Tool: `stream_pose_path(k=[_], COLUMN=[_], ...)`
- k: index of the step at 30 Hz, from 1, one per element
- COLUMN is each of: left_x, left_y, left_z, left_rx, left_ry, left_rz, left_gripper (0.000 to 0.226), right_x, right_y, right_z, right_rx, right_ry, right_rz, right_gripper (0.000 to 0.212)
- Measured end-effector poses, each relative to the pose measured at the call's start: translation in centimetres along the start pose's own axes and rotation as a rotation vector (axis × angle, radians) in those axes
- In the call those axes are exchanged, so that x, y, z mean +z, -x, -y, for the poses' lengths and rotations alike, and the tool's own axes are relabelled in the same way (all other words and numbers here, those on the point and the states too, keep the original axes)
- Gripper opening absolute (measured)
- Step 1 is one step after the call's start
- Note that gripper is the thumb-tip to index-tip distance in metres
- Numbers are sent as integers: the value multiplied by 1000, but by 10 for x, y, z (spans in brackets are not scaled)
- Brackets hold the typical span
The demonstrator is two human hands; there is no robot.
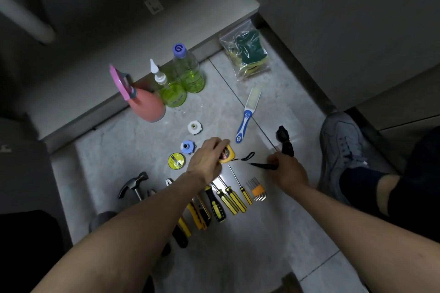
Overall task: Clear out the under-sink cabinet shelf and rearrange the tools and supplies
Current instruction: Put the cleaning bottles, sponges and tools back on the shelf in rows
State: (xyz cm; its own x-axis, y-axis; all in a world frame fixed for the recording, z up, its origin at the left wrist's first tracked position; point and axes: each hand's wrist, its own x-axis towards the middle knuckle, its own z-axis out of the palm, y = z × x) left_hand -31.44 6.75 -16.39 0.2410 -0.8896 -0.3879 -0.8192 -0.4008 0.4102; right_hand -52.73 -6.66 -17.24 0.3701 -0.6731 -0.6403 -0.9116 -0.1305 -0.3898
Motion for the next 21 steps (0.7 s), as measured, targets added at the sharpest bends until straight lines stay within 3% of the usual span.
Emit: stream_pose_path(k=[3, 6, 9, 17, 21], left_x=[-11, -21, -31, -44, -36], left_y=[11, 19, 26, 42, 50], left_z=[1, 3, 8, 35, 47], left_rx=[21, 25, -20, -319, -544], left_ry=[48, 79, 53, 31, 136], left_rz=[-119, -236, -276, -362, -331], left_gripper=[65, 53, 49, 36, 44], right_x=[0, 3, 5, 14, 12], right_y=[4, 6, 9, 16, 11], right_z=[3, 5, 7, 14, 26], right_rx=[-40, -9, -61, -69, -176], right_ry=[143, 119, 166, 156, 105], right_rz=[-51, -117, -90, -133, -249], right_gripper=[11, 30, 20, 15, 19])
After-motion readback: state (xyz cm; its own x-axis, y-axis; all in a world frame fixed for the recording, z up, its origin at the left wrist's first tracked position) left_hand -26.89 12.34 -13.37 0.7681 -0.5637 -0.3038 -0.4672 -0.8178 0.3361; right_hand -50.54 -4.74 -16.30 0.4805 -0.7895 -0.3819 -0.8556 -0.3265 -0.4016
